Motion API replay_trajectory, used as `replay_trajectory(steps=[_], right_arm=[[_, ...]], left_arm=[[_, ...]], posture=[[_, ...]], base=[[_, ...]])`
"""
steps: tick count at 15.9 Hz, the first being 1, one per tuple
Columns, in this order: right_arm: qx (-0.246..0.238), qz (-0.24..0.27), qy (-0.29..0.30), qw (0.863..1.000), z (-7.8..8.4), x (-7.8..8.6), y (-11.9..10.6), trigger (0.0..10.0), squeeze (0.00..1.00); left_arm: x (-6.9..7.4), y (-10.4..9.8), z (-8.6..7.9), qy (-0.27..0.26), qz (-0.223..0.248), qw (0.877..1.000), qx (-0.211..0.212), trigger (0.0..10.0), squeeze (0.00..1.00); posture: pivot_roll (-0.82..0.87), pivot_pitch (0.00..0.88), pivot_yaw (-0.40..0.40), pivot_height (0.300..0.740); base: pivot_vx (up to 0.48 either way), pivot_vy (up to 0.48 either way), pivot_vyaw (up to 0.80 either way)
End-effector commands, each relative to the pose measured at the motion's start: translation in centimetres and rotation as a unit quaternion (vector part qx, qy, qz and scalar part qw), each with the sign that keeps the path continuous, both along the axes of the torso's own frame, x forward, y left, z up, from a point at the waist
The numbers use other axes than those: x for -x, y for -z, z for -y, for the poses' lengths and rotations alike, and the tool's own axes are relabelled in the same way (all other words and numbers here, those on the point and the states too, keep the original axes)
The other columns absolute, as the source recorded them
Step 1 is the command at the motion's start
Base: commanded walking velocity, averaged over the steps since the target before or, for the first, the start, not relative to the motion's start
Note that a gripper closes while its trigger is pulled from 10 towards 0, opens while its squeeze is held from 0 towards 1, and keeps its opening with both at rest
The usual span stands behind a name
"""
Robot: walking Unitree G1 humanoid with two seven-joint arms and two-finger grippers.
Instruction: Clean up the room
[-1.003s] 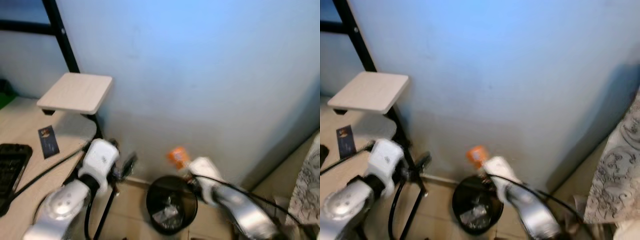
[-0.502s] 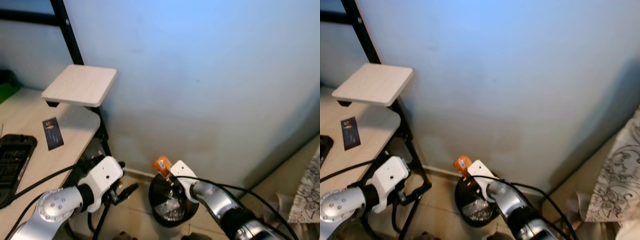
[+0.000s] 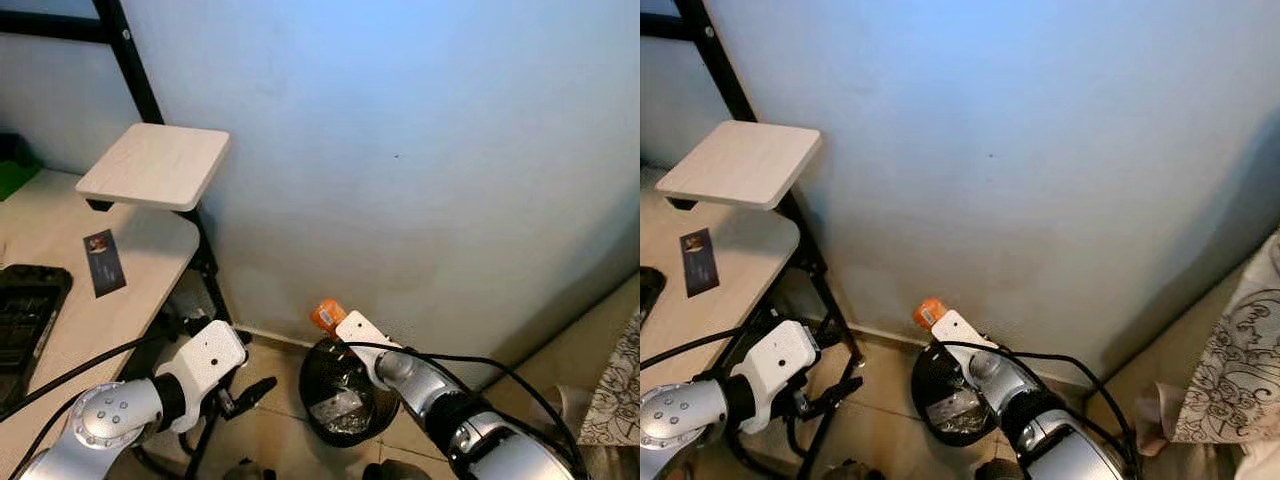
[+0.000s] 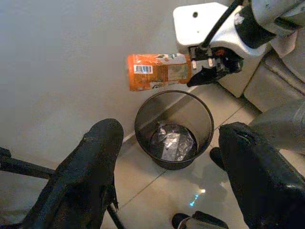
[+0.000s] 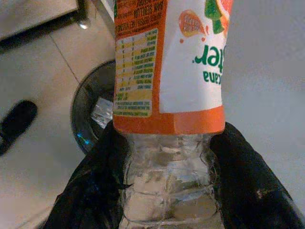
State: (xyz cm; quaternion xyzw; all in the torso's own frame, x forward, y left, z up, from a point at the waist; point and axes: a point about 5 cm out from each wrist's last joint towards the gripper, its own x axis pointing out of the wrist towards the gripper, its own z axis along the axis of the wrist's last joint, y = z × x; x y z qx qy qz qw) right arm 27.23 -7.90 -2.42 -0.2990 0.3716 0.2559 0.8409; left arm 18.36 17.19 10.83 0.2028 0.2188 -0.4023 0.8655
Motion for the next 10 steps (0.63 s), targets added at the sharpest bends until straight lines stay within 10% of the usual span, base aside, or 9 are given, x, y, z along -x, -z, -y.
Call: replay_trajectory(steps=[1,2,3,4,10], right_arm=[[0.011,0.011,-0.001,1.000,0.03,-0.50,-0.38,10.0,0.00],[0.017,0.018,-0.003,1.000,0.03,-0.78,-0.60,10.0,0.00],[0.026,0.026,-0.004,0.999,0.11,-1.04,-0.76,10.0,0.70],[0.028,0.028,-0.003,0.999,0.15,-1.12,-0.80,10.0,1.00],[0.011,0.020,0.004,1.000,-0.34,-0.88,-0.61,10.0,1.00]], left_arm=[[0.20,-0.17,0.11,0.009,-0.002,1.000,-0.001,10.0,0.00],[0.22,-0.12,0.11,0.011,-0.003,1.000,-0.001,10.0,0.00],[0.21,-0.08,0.12,0.012,-0.004,1.000,-0.001,10.0,0.00],[0.20,-0.07,0.13,0.013,-0.004,1.000,-0.001,10.0,0.00],[0.26,-0.10,0.08,0.015,-0.005,1.000,-0.001,10.0,0.00]], posture=[[0.01,0.128,0.018,0.740],[0.01,0.128,0.019,0.740],[0.01,0.130,0.020,0.740],[0.01,0.130,0.020,0.740],[0.01,0.126,0.018,0.740]], base=[[0.000,0.000,0.00],[0.000,0.000,0.00],[0.000,0.000,0.00],[0.000,0.000,0.00],[0.000,0.000,0.00]])
